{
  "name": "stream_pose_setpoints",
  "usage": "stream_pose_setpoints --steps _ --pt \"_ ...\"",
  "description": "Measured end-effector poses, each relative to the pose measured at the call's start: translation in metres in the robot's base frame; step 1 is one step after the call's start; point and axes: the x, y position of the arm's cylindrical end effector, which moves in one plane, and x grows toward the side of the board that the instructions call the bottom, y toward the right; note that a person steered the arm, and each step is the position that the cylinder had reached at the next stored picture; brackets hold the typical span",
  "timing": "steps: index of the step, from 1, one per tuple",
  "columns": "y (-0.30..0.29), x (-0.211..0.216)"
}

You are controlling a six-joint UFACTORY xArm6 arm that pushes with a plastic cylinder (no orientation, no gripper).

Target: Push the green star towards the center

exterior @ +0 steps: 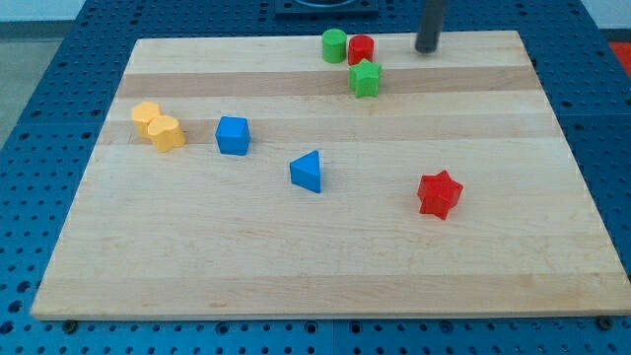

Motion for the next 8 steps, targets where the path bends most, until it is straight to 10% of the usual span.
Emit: stream_pose_setpoints --steps 8 --pt "-0.146 0.158"
